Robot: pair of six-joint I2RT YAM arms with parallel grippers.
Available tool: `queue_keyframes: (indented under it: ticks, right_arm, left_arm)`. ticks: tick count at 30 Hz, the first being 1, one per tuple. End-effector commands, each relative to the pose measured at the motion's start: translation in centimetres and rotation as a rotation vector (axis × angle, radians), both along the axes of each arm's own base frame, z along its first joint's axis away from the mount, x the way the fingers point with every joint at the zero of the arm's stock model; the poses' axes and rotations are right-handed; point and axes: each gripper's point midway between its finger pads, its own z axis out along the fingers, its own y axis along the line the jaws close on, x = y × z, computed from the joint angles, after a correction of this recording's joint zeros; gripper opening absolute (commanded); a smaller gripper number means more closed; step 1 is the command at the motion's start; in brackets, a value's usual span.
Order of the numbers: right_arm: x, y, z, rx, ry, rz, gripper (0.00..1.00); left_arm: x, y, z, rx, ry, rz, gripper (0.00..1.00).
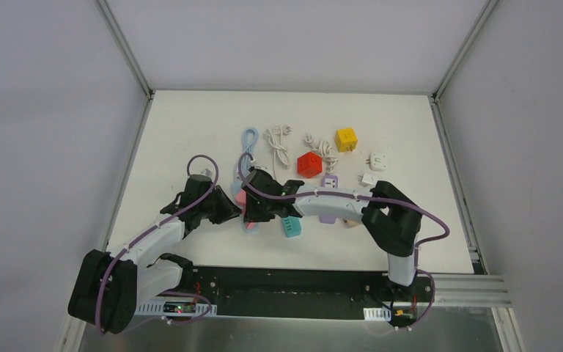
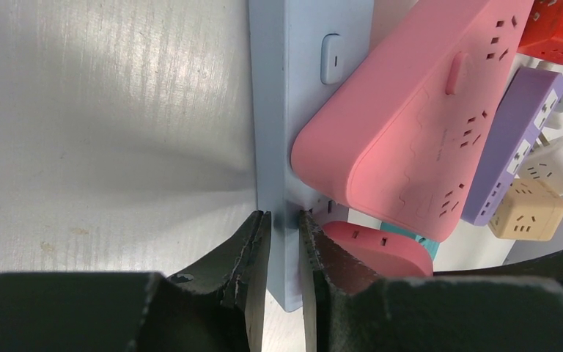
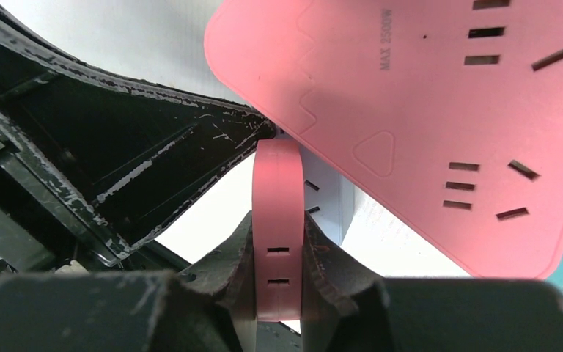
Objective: Pull the plug off the socket
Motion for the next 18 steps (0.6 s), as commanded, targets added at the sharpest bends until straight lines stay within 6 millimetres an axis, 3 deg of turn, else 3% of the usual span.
queue_keyframes:
  ticks: [1,5,11,18]
  right_arm:
    - [1.8,2.0,7.6,0.244,-0.080,-0.048,0.00]
    - [2.1,1.7,8.0,0.337,-0.027,-0.067,0.00]
    - [1.6,2.0,6.7,0.323,0.011,-0.061,0.00]
    - [2.5,-0.1,9.4,0.355,-0.057,-0.095,0.00]
  left_arm:
    - [-5.1,3.5,-4.9,0.176,0.204,0.021,0.20]
    - [-5.0,3.5,-4.9,0.177,0.204,0.023,0.20]
    - [-5.1,3.6,-4.9,0.178,0.209,0.022,0.20]
    - [-5.1,3.3,-4.5,0.163,0.200,0.011,0.21]
